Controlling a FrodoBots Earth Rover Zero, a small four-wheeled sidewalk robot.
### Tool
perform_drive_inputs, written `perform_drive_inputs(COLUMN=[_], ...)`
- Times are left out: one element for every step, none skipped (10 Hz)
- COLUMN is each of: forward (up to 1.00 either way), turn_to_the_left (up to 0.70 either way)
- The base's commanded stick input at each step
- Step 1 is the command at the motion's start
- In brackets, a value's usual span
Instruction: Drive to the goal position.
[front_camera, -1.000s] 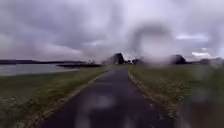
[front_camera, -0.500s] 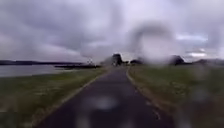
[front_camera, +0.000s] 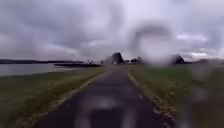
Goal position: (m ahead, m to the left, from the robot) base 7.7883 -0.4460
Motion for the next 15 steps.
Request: perform_drive_inputs(forward=[0.70, 0.70, 0.70, 0.70, 0.70, 0.70, 0.70, 0.70, 0.70, 0.70, 0.70, 0.70, 0.70, 0.70, 0.70], turn_to_the_left=[0.00, 0.00, 0.00, 0.00, 0.00, 0.00, 0.00, 0.00, 0.00, 0.00, 0.00, 0.00, 0.00, 0.00, 0.00])
